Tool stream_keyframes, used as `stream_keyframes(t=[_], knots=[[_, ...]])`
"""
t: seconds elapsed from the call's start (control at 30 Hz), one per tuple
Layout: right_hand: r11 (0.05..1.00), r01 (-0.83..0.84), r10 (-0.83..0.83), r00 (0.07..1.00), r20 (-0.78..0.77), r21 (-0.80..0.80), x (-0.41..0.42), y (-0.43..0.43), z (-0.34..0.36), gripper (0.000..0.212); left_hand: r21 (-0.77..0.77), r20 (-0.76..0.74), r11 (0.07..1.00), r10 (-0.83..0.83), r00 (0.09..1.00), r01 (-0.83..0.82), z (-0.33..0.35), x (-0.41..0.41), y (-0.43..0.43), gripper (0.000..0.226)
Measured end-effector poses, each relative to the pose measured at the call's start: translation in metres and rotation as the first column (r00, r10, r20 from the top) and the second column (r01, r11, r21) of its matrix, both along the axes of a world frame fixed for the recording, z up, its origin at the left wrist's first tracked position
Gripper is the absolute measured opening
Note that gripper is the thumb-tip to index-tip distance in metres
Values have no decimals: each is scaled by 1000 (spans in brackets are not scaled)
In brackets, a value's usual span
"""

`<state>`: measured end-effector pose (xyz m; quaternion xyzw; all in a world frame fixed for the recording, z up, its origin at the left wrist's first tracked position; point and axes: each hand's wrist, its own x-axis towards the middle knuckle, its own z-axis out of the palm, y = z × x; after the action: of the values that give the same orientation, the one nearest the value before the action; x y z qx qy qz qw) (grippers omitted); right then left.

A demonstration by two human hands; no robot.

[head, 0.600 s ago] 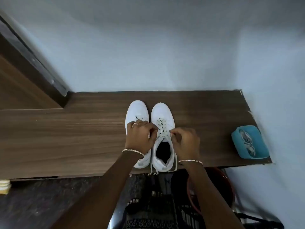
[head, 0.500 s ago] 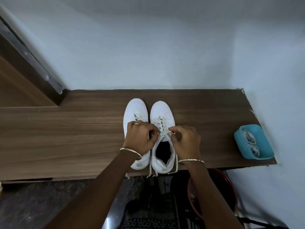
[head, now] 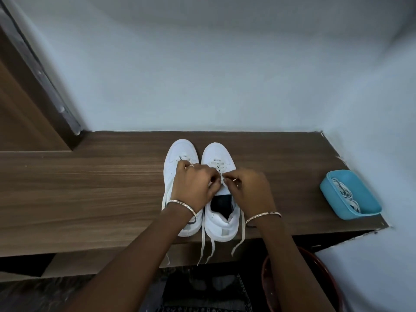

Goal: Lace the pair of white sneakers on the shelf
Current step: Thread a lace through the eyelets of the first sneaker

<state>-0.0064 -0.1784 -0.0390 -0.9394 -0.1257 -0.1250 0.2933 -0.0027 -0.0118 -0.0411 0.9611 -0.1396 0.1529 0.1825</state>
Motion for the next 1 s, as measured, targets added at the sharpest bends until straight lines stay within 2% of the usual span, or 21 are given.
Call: stream_keyframes(t=[0.1,0.23,0.33,0.43,0.57,0.7,0.77,0.83,0.93,1.0], knots=[[992,24,-18,999,44,-126,-4,6,4,19,53,2,997,62,998,-62,4,-3,-8,20],[957,59,-31,994,101,-283,-7,13,5,5,27,-75,990,139,988,-137,4,-7,-13,21],[965,67,-67,998,7,-255,-11,18,1,17,-65,-142,985,149,979,-159,3,-10,-13,20],[979,80,-96,993,-76,-187,-11,18,1,16,-169,-235,968,145,961,-187,5,-9,-12,20],[992,46,-55,995,-81,-119,-15,15,6,14,-217,-327,955,123,937,-201,7,-7,-9,20],[984,82,-84,996,-5,-155,-21,15,3,6,-268,-312,948,86,946,-174,5,-12,-7,12],[994,114,-114,991,-67,-4,-18,17,-3,4,-233,-269,956,115,956,-181,2,-16,-6,15],[952,167,-120,975,-187,257,-15,17,-11,11,-181,-224,965,147,963,-189,0,-18,-7,20],[732,292,-66,930,-362,616,-17,19,-17,13,-187,-225,966,137,965,-180,-2,-18,-9,22],[563,334,-16,919,-394,756,-19,21,-16,10,-271,-248,947,103,963,-171,-4,-18,-9,16]])
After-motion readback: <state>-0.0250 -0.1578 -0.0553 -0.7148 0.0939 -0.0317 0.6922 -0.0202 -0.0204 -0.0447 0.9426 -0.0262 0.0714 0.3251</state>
